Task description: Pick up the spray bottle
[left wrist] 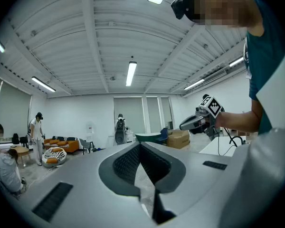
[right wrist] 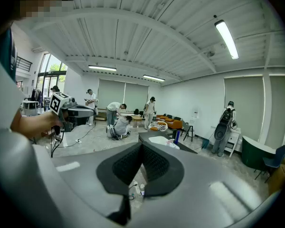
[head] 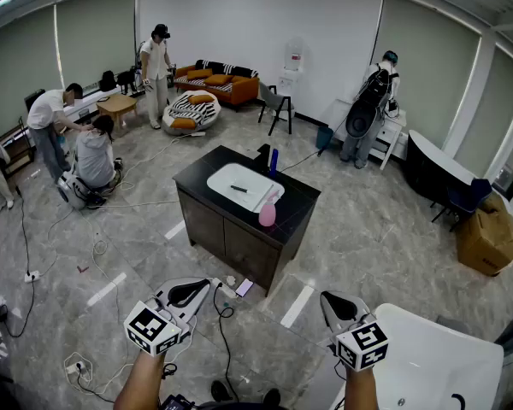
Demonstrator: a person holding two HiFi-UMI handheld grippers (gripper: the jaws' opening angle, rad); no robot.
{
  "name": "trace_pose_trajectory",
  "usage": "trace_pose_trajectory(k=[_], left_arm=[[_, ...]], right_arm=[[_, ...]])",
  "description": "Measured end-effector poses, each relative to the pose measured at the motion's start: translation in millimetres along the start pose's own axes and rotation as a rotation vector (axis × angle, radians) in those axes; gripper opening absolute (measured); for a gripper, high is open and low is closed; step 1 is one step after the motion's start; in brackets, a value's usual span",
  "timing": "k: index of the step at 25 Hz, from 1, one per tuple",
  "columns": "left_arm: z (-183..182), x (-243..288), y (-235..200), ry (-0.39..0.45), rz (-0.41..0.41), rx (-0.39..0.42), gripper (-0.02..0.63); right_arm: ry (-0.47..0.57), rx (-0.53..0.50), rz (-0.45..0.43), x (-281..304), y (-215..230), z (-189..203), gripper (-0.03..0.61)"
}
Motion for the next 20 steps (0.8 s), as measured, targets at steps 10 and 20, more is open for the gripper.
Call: trace_pose_trajectory(k=[10,20], left_arm=[[9.2,-2.1,-31.0,0.003,0.024,-0.005,0.005],[21.4,-19.4,-64.8,0.022,0.043,-0.016,0.005]], right_arm=[[-0.004,-0.004,0.011,31.9,-14.6,-8.2,0.008],[0.036,0.024,0.027,60.9,-41.5,-17.7,0.011]])
Point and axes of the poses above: the fingertips, and each gripper's own axes: x forward along the fingers, y to its right, z out of its underside, the point moved 5 cm from there along -x, backward along the fingers
